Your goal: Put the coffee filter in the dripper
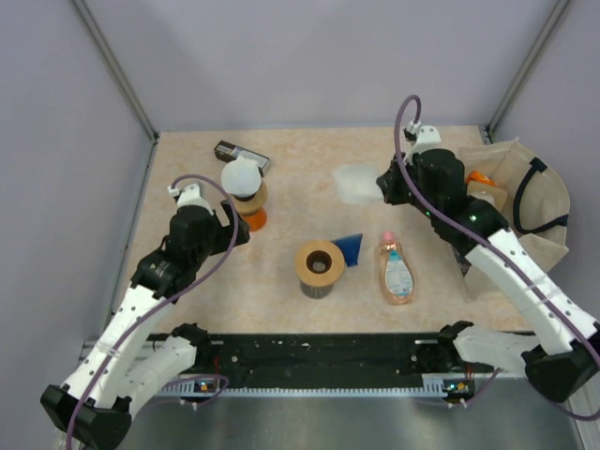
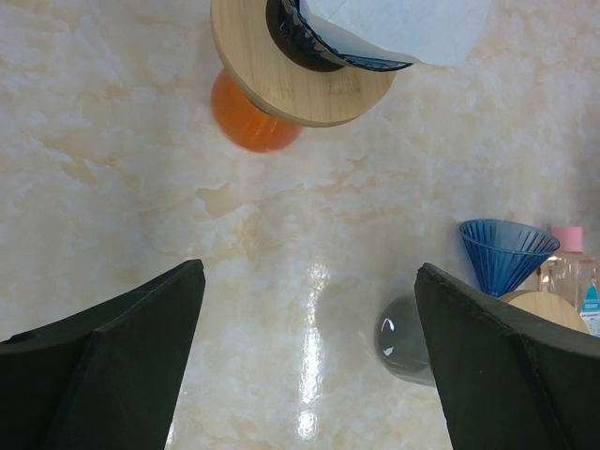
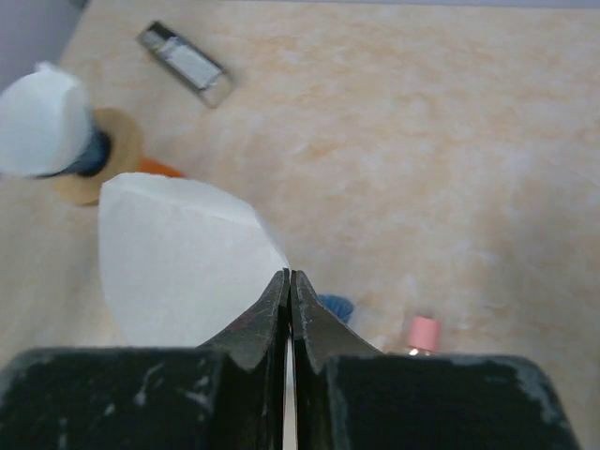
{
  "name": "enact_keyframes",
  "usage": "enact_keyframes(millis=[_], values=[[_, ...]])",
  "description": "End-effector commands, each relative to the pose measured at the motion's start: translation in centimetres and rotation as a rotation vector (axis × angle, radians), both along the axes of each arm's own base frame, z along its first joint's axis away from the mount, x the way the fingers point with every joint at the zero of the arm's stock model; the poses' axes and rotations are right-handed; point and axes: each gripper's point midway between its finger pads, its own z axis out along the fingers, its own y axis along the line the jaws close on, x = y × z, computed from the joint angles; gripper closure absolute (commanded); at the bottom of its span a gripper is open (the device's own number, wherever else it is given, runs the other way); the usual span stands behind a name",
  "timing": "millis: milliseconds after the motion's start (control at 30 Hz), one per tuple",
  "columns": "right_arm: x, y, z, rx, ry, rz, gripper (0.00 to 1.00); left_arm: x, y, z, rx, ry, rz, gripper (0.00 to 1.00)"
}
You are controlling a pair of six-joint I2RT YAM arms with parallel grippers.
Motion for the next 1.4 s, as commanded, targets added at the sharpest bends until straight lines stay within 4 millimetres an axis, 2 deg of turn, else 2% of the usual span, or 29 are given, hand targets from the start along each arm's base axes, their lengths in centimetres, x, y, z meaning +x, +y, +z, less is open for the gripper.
enact_keyframes(millis=[0, 67, 100, 133, 200, 300, 367, 400, 467, 567, 733, 800, 967, 1100, 1267, 1367], values=[[5.8, -3.6, -8.4, -0.070, 0.156, -0.277, 1.00, 0.6, -0.4, 1.4, -0.021, -0.033, -0.011, 0.01], [7.1, -2.9, -9.0, -0.093, 0.135, -0.255, 0.94, 0.4, -0.4, 1.2, -0.018, -0.024, -0.012, 0.01], [6.9, -1.8, -9.5, -0.091, 0.152, -0.193, 0.82, 0.3, -0.3, 1.2, -0.017, -0.022, -0.010, 0.01], [6.8, -1.2, -9.7, -0.090, 0.166, -0.154, 0.61, 0.2, -0.2, 1.3, -0.017, -0.024, -0.002, 0.01], [6.0, -0.2, -10.0, -0.075, 0.187, -0.091, 0.43, 0.0, 0.1, 1.3, -0.019, -0.031, 0.007, 0.01], [4.9, -0.8, -10.4, -0.070, 0.215, -0.100, 0.40, -0.1, 0.1, 1.3, -0.020, -0.033, 0.005, 0.01], [4.1, -1.7, -11.8, -0.100, 0.290, -0.146, 0.26, -0.2, 0.1, 1.3, -0.018, -0.031, 0.003, 0.01], [3.7, -1.9, -12.7, -0.116, 0.343, -0.168, 0.24, -0.2, 0.2, 1.3, -0.014, -0.026, 0.007, 0.01], [3.0, -1.8, -14.5, -0.145, 0.424, -0.198, 0.23, -0.2, 0.3, 1.3, -0.014, -0.025, 0.011, 0.01], [3.2, -1.0, -16.7, -0.158, 0.491, -0.230, 0.23, -0.2, 0.0, 1.3, -0.028, -0.026, 0.006, 0.01], [4.9, 0.4, -18.9, -0.142, 0.563, -0.284, 0.21, -0.5, -0.1, 1.0, -0.033, -0.012, 0.001, 0.01], [4.5, 0.9, -20.2, -0.149, 0.611, -0.275, 0.20, -0.6, 0.1, 0.9, -0.032, -0.011, 0.007, 0.01], [4.4, 0.2, -21.9, -0.175, 0.639, -0.328, 0.21, -0.6, 0.3, 0.8, -0.028, -0.014, 0.016, 0.01], [4.2, 0.3, -24.3, -0.201, 0.693, -0.339, 0.27, -0.5, 0.2, 0.7, -0.025, -0.007, 0.012, 0.01], [4.0, 0.2, -25.4, -0.208, 0.713, -0.357, 0.37, -0.8, 0.6, 0.7, -0.017, -0.008, 0.028, 0.01], [3.9, 0.4, -25.8, -0.193, 0.723, -0.352, 0.50, -0.9, 0.7, 0.7, -0.018, -0.011, 0.031, 0.01]])
